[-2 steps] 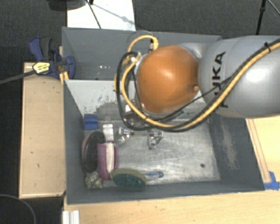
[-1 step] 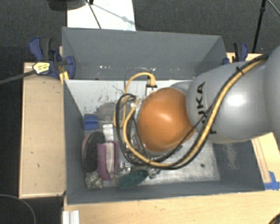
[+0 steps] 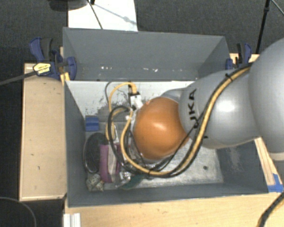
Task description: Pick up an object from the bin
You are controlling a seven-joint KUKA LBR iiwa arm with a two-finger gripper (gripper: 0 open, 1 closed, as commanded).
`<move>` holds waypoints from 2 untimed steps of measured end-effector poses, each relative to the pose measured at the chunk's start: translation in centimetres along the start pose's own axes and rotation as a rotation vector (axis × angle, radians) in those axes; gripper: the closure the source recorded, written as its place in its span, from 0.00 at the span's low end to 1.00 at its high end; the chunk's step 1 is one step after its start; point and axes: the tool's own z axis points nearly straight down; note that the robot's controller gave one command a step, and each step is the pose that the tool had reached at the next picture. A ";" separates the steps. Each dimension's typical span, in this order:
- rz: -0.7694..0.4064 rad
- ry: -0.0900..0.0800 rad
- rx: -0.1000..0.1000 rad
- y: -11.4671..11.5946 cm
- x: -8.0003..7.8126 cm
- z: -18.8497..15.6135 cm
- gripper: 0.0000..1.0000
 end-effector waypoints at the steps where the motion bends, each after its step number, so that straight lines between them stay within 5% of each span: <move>1: 0.001 -0.005 0.004 -0.1 -0.3 -0.1 1.00; 2: 0.027 -0.002 0.005 -1.0 0.3 -3.7 1.00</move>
Offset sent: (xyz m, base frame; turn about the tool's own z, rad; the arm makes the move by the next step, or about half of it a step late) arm 0.0000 0.0000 0.0000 0.0000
